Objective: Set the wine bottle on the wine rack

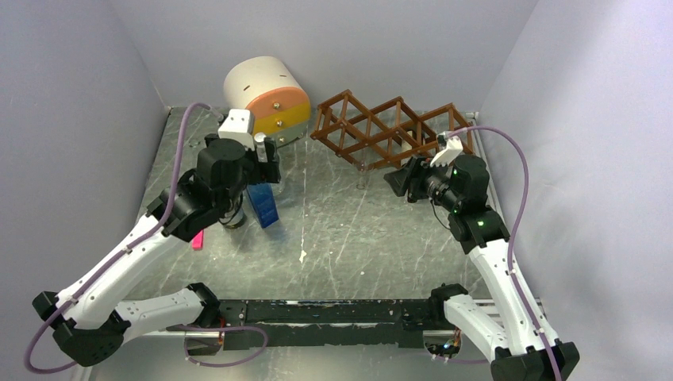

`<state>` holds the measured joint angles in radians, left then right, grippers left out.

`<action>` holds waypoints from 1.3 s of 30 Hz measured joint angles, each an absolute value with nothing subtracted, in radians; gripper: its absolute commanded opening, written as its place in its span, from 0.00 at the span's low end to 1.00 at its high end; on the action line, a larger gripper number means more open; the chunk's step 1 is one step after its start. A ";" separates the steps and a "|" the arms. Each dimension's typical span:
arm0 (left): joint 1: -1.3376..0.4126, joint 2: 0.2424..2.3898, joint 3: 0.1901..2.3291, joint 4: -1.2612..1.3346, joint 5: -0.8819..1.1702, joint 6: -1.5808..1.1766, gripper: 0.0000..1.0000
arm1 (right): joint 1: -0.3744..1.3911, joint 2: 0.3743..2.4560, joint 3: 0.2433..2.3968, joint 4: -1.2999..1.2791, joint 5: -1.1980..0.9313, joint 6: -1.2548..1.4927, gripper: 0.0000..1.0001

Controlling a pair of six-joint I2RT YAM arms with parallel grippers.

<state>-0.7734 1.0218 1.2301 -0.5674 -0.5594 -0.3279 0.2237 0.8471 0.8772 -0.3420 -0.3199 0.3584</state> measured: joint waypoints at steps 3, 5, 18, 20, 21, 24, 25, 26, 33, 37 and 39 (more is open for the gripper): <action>-0.701 1.051 1.244 -0.585 -0.544 -0.346 0.98 | 0.224 0.829 0.861 -0.342 -0.331 0.366 0.71; -0.653 1.075 1.243 -0.617 -0.526 -0.363 0.98 | 0.224 0.820 0.855 -0.344 -0.334 0.371 0.71; -0.568 1.090 1.158 -0.633 -0.388 -0.348 0.97 | 0.224 0.808 0.855 -0.343 -0.349 0.393 0.71; -0.558 1.090 1.143 -0.633 -0.368 -0.347 0.98 | 0.224 0.806 0.855 -0.343 -0.350 0.397 0.71; -0.554 1.090 1.137 -0.633 -0.359 -0.347 0.99 | 0.224 0.805 0.855 -0.343 -0.350 0.398 0.71; -0.546 1.090 1.123 -0.632 -0.336 -0.339 0.88 | 0.224 0.801 0.849 -0.342 -0.353 0.400 0.71; -0.545 1.090 1.120 -0.631 -0.330 -0.329 0.84 | 0.224 0.800 0.846 -0.342 -0.356 0.400 0.71; -0.544 1.089 1.118 -0.628 -0.324 -0.323 0.80 | 0.224 0.800 0.843 -0.342 -0.358 0.400 0.71; -0.538 1.085 1.117 -0.619 -0.229 -0.222 0.62 | 0.224 0.819 0.840 -0.342 -0.406 0.370 0.71; -0.537 1.091 1.127 -0.620 -0.111 -0.143 0.59 | 0.224 0.825 0.829 -0.311 -0.469 0.351 0.71; -0.537 1.107 1.141 -0.625 -0.031 -0.116 0.59 | 0.224 0.825 0.820 -0.286 -0.503 0.346 0.71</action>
<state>-0.5365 1.1069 1.1412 -0.6254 -0.0307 -0.1162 0.2245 0.8249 0.8196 -0.2863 -0.5030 0.3462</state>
